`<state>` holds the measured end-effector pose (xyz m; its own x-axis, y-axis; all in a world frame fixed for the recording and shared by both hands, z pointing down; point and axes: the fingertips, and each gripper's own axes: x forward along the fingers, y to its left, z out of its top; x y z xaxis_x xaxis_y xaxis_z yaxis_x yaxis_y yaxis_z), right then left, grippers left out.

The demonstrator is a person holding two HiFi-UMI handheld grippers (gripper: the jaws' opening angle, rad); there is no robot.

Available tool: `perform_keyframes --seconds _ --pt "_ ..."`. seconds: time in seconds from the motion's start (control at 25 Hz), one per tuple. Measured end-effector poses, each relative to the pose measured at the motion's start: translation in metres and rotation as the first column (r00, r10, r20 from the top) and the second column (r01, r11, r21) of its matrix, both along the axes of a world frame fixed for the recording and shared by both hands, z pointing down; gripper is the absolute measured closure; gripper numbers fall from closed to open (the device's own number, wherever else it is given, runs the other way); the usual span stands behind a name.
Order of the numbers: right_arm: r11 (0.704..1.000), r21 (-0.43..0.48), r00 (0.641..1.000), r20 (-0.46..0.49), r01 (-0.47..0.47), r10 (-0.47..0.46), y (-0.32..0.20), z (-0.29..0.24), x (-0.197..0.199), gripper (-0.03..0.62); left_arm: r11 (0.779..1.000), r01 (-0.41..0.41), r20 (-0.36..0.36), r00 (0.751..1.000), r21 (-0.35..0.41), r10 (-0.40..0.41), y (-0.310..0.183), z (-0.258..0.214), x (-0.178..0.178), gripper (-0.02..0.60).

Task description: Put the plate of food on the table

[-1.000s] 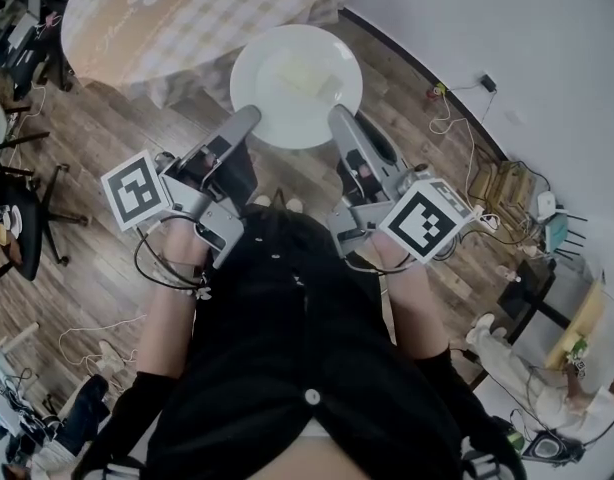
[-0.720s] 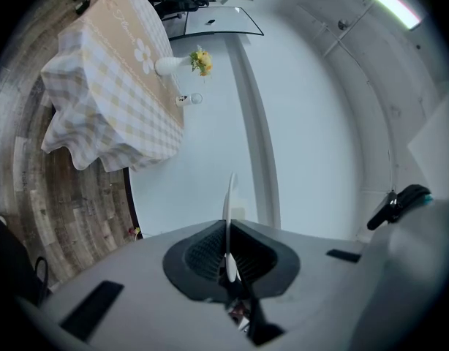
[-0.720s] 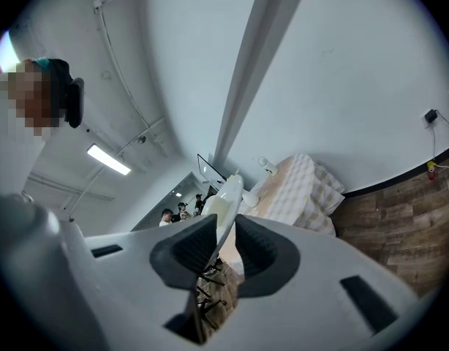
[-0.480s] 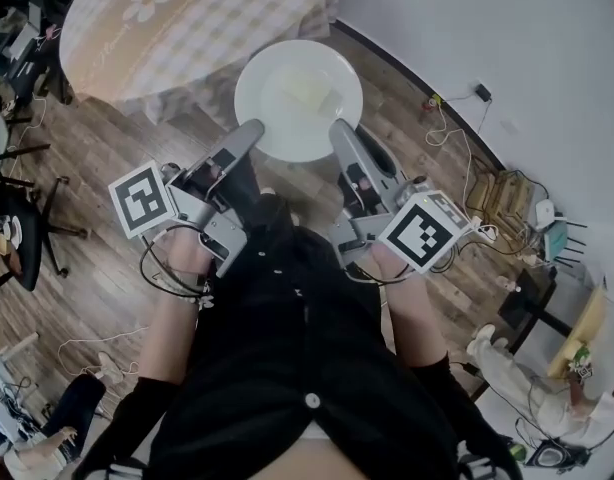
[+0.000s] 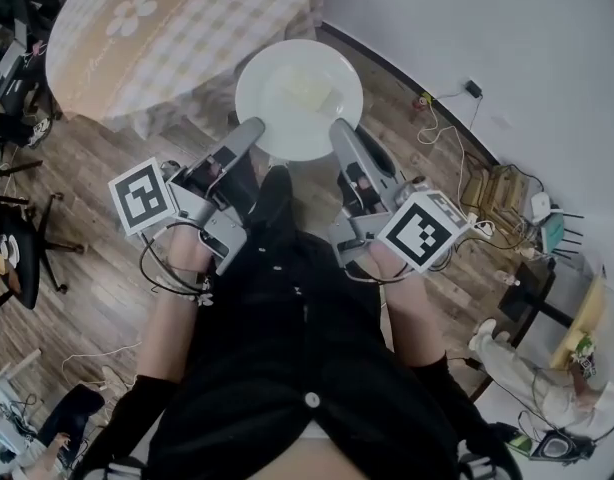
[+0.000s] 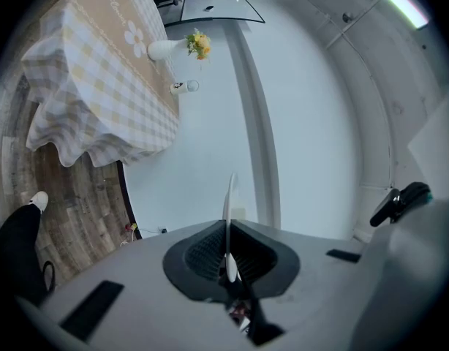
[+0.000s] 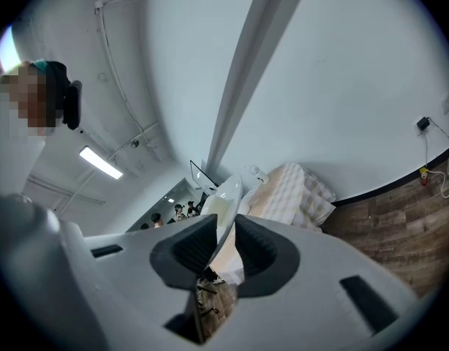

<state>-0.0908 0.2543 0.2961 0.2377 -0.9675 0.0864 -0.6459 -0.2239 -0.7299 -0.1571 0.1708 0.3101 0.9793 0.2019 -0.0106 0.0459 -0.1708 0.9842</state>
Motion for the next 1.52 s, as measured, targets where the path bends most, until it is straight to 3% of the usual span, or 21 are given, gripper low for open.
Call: perform_keyframes --seconds 0.28,0.8,1.52 --pt "1.000 0.000 1.000 -0.026 0.011 -0.011 -0.018 -0.001 0.031 0.531 1.000 -0.009 -0.004 1.000 -0.008 0.009 -0.017 0.002 0.033 0.571" --pt "1.000 -0.029 1.000 0.015 -0.002 0.002 -0.089 0.003 0.115 0.530 1.000 -0.013 0.026 1.000 -0.004 0.013 -0.088 0.001 0.115 0.571" --pt "0.994 -0.056 0.996 0.026 0.092 -0.091 -0.197 0.007 0.203 0.531 0.997 0.074 0.021 0.997 -0.008 -0.073 -0.190 0.005 0.197 0.571"
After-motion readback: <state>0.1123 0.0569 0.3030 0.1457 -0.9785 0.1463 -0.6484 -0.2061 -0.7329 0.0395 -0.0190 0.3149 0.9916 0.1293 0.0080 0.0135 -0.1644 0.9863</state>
